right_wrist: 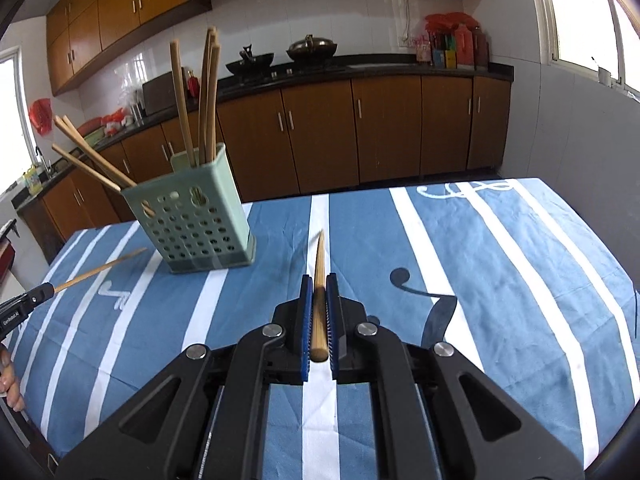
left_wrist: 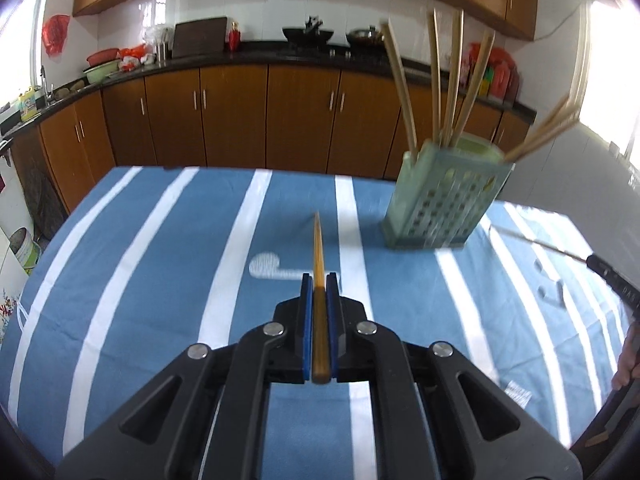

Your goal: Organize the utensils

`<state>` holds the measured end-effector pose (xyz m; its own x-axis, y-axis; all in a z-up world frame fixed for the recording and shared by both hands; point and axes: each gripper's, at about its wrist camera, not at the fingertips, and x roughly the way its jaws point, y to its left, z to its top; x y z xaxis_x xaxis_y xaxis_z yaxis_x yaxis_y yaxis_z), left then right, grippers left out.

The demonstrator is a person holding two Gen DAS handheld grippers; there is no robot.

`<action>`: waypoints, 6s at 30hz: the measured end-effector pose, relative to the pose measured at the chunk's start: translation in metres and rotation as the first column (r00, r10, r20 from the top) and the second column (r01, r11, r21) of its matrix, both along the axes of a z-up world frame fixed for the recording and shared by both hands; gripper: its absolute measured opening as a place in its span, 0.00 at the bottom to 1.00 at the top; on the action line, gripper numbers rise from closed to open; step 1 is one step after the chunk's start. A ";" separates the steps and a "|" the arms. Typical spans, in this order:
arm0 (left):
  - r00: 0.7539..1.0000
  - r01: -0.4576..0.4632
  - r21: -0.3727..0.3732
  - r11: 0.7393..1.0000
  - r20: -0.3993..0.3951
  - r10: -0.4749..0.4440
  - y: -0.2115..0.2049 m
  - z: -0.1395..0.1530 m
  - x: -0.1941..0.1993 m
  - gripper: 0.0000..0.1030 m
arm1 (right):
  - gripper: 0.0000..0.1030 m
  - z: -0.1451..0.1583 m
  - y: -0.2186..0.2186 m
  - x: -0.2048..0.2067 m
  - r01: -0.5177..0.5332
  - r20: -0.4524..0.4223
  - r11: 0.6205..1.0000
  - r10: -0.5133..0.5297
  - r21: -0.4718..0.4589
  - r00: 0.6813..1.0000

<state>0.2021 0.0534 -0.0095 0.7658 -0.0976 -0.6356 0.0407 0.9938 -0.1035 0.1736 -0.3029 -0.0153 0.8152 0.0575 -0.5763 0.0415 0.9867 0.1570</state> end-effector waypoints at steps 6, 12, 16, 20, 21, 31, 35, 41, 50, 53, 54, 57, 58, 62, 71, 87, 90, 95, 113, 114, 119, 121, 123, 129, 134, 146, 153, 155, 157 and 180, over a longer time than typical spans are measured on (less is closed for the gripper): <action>0.998 -0.003 -0.022 1.000 0.066 0.004 0.002 0.027 -0.004 0.07 | 0.07 0.017 -0.006 -0.005 0.009 0.053 1.000 -0.010 0.018 0.999; 0.993 -0.003 -0.036 0.999 0.116 0.007 0.001 0.047 -0.006 0.07 | 0.07 0.032 -0.008 -0.009 0.009 0.096 1.000 -0.012 0.029 0.995; 0.990 -0.004 -0.045 0.999 0.138 0.010 -0.001 0.058 -0.007 0.07 | 0.07 0.041 -0.008 -0.011 0.009 0.118 0.999 -0.013 0.032 0.993; 0.987 0.015 -0.060 0.998 0.159 -0.005 -0.001 0.072 -0.008 0.07 | 0.07 0.059 -0.008 -0.012 0.002 0.154 0.999 -0.009 0.047 0.988; 0.986 0.020 -0.060 0.998 0.169 -0.010 -0.002 0.077 -0.009 0.07 | 0.07 0.064 -0.009 -0.012 -0.002 0.163 0.999 -0.006 0.054 0.987; 0.948 0.110 -0.089 0.990 0.309 -0.078 -0.028 0.145 -0.019 0.07 | 0.07 0.151 0.001 -0.024 -0.150 0.337 0.979 0.096 0.136 0.937; 0.919 0.126 -0.128 0.984 0.388 -0.067 -0.045 0.173 -0.015 0.07 | 0.07 0.180 0.013 -0.024 -0.173 0.429 0.975 0.098 0.140 0.898; 0.861 0.086 -0.142 0.986 0.509 -0.002 -0.067 0.205 -0.003 0.07 | 0.07 0.189 0.036 0.001 -0.145 0.476 0.985 0.084 0.093 0.875; 0.891 0.038 -0.126 0.991 0.453 0.023 -0.082 0.179 0.053 0.07 | 0.07 0.166 0.048 0.053 -0.148 0.396 0.985 0.099 0.093 0.913; 0.907 0.039 -0.152 0.988 0.420 0.029 -0.078 0.166 0.067 0.07 | 0.07 0.156 0.049 0.063 -0.144 0.370 0.985 0.100 0.093 0.924; 0.909 0.040 -0.156 0.987 0.417 0.029 -0.076 0.162 0.070 0.07 | 0.07 0.153 0.050 0.066 -0.144 0.362 0.985 0.102 0.092 0.927; 0.913 0.040 -0.154 0.987 0.407 0.026 -0.073 0.154 0.076 0.07 | 0.07 0.145 0.051 0.072 -0.146 0.342 0.985 0.107 0.091 0.934; 0.914 0.040 -0.154 0.987 0.404 0.026 -0.073 0.153 0.077 0.07 | 0.07 0.142 0.051 0.074 -0.146 0.336 0.985 0.108 0.092 0.936; 0.921 0.047 -0.149 0.988 0.389 0.015 -0.074 0.146 0.082 0.07 | 0.07 0.135 0.055 0.082 -0.154 0.312 0.984 0.118 0.093 0.943; 0.922 0.055 -0.167 0.984 0.386 0.014 -0.071 0.150 0.082 0.24 | 0.29 0.139 0.049 0.078 -0.147 0.319 0.983 0.106 0.107 0.942; 0.909 0.017 -0.131 0.991 0.416 0.039 -0.040 0.166 0.020 0.63 | 0.69 0.153 0.039 0.025 -0.098 0.384 0.994 0.075 0.041 0.920; 0.906 -0.004 -0.115 0.993 0.421 0.052 -0.033 0.163 0.001 0.84 | 0.91 0.153 0.040 0.006 -0.067 0.412 0.998 0.058 0.009 0.910; 0.905 -0.009 -0.063 0.998 0.423 0.035 -0.027 0.150 -0.031 0.96 | 0.98 0.146 0.045 -0.021 -0.011 0.435 0.999 0.027 -0.039 0.900; 0.905 -0.085 0.126 0.988 0.425 0.024 -0.042 0.059 -0.138 0.96 | 0.98 0.067 0.079 -0.098 0.002 0.384 0.990 0.053 -0.142 0.922; 0.908 -0.084 0.132 0.988 0.418 0.021 -0.044 0.054 -0.142 0.96 | 0.98 0.062 0.081 -0.101 -0.001 0.375 0.990 0.055 -0.142 0.925; 0.925 -0.076 0.133 0.988 0.380 0.020 -0.047 0.037 -0.148 0.96 | 0.98 0.043 0.080 -0.110 -0.014 0.332 0.992 0.055 -0.125 0.942; 0.931 -0.074 0.129 0.989 0.364 0.022 -0.047 0.030 -0.149 0.96 | 0.98 0.035 0.079 -0.112 -0.018 0.307 0.993 0.054 -0.118 0.950; 0.936 -0.072 0.126 0.989 0.352 0.023 -0.047 0.024 -0.151 0.96 | 0.98 0.028 0.079 -0.117 -0.018 0.295 0.993 0.052 -0.114 0.954; 0.943 -0.074 0.118 0.990 0.331 0.031 -0.045 0.013 -0.154 0.96 | 0.98 0.015 0.083 -0.126 -0.032 0.277 0.992 0.065 -0.125 0.959; 0.948 -0.074 0.110 0.991 0.316 0.035 -0.043 0.008 -0.154 0.96 | 0.98 0.008 0.086 -0.129 -0.040 0.264 0.990 0.075 -0.135 0.961; 0.953 -0.062 0.112 0.992 0.302 0.026 -0.046 -0.001 -0.154 0.96 | 0.98 0.001 0.081 -0.131 -0.038 0.238 0.992 0.067 -0.122 0.969; 0.953 -0.062 0.099 0.993 0.301 0.029 -0.045 -0.002 -0.153 0.96 | 0.98 0.001 0.080 -0.130 -0.039 0.235 0.992 0.066 -0.119 0.970; 0.954 -0.062 0.098 0.993 0.299 0.030 -0.044 -0.002 -0.153 0.96 | 0.98 0.000 0.079 -0.130 -0.038 0.236 0.992 0.065 -0.118 0.970; 0.954 -0.061 0.097 0.993 0.300 0.029 -0.045 -0.003 -0.153 0.96 | 0.98 -0.001 0.079 -0.130 -0.039 0.235 0.992 0.066 -0.118 0.970; 0.955 -0.052 0.101 0.994 0.297 0.020 -0.049 -0.003 -0.153 0.96 | 0.98 0.000 0.078 -0.130 -0.038 0.234 0.992 0.064 -0.116 0.970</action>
